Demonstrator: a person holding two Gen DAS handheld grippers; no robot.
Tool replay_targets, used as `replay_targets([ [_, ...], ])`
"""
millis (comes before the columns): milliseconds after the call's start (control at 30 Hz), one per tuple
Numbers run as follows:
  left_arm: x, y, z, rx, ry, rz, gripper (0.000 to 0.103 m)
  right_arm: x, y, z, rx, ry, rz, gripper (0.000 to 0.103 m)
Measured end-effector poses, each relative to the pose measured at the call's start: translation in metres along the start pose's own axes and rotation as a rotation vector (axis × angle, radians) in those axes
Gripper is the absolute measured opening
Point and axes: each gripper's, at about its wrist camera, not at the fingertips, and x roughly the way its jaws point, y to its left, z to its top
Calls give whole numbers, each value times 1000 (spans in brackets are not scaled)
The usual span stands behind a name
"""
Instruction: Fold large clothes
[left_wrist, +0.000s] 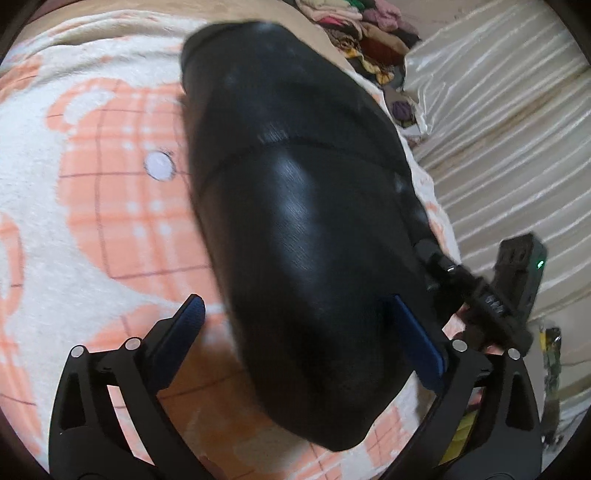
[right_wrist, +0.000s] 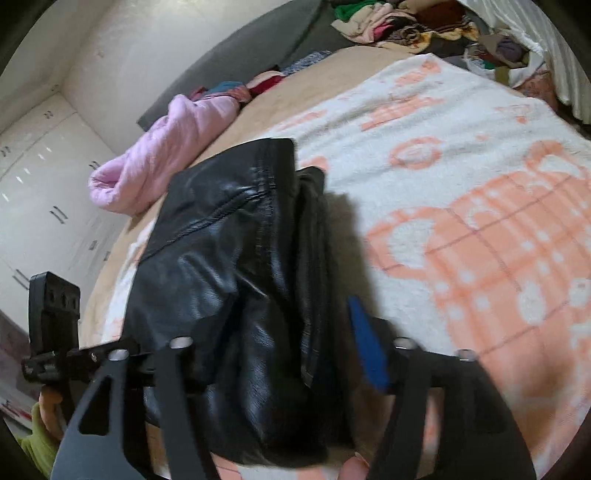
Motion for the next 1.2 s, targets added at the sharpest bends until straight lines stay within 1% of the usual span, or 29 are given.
replay_targets([
  [100,8,0,2,-18,8,-18,95,0,-8,-4,28,28,19,68],
  [167,11,3,1,-35,18,-36,95,7,-21,-10,109,55,77,64],
  [200,12,3,1,-40,17,-39,94,14,-25,-10,156,69,126,49],
  [233,12,3,2,-36,15,-37,93,18,-29,-15,210,78,186,44],
  [300,6,2,3,-19,1,-40,81,16,-23,-23,241,54,194,41],
  [333,1,1,6,-9,-2,-32,80,15,-20,-25,260,44,202,40],
  [367,-2,2,6,-20,-7,-13,79,15,-16,-28,281,42,209,40],
  [500,-29,22,16,-28,-65,54,77,26,19,-48,271,65,224,40],
  [533,-33,26,17,-22,-67,64,77,28,30,-53,247,49,201,40],
  [567,-35,29,18,-17,-62,69,76,27,36,-54,224,31,175,47],
  [600,-37,30,18,-15,-56,72,76,26,44,-53,169,6,109,59],
  [633,-37,29,17,-4,-47,84,76,22,50,-50,120,-9,41,66],
  [667,-38,26,17,9,-45,92,76,16,50,-47,116,-14,34,70],
  [733,-42,20,14,40,-52,106,76,2,47,-40,129,-28,59,72],
  [767,-44,17,14,54,-57,116,76,-5,47,-37,120,-41,53,79],
  [800,-45,14,11,64,-61,126,76,-16,49,-31,94,-70,28,82],
  [900,-47,8,9,111,-64,172,80,-32,54,-13,32,-120,-42,83],
  [967,-44,7,4,134,-64,197,80,-30,59,0,7,-136,-61,83],
  [1033,-43,7,4,135,-62,201,80,-23,70,17,-32,-136,-73,82],
  [1067,-42,7,5,135,-61,202,80,-16,76,27,-53,-135,-91,82],
  [1100,-43,8,5,136,-62,203,80,-6,87,36,-103,-119,-124,81],
  [1200,-45,10,0,153,-64,217,81,18,107,51,-206,-92,-190,72],
])
